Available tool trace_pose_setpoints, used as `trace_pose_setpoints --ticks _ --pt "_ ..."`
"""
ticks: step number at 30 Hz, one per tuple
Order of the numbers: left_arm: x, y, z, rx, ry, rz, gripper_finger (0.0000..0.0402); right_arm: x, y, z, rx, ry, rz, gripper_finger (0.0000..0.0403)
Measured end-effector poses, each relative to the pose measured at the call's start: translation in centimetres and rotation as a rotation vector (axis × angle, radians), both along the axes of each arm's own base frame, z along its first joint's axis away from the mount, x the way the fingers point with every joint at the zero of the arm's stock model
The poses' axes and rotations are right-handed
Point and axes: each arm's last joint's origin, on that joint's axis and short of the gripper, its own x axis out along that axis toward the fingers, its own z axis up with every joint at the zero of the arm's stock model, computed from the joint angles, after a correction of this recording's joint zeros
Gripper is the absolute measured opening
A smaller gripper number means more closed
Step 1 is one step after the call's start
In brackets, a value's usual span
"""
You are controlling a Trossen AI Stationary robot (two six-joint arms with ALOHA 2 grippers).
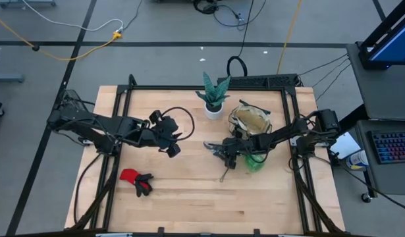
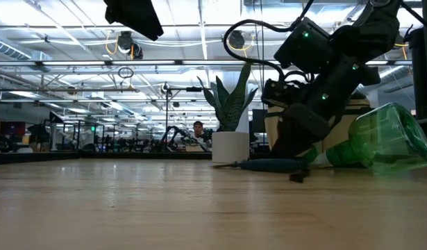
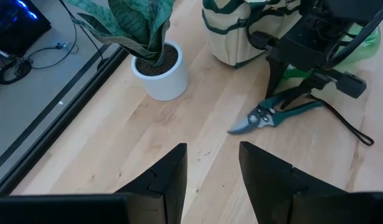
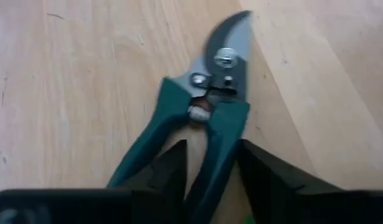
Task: Pick & Place Garden tools in Gardening bag
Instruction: Put the black shear scissors into the gardening bag
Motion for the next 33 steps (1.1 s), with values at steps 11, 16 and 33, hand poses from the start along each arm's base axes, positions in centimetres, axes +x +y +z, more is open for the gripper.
trace_pose_setpoints --ticks 11,16,33 --pt "0.0 0.0 0.0 0.0 0.0 0.0 0.0152 0.4 0.5 0.3 0.014 -0.054 0.04 0.0045" --pt "0.0 0.0 0.0 0.0 0.0 0.0 0.0152 0.2 0.9 1.4 0.008 -0.087 0.069 0.0045" --pt "0.0 0.0 0.0 -0.001 -0.002 0.0 0.0152 -3.1 2.0 10.7 -0.241 -0.36 0.047 0.0047"
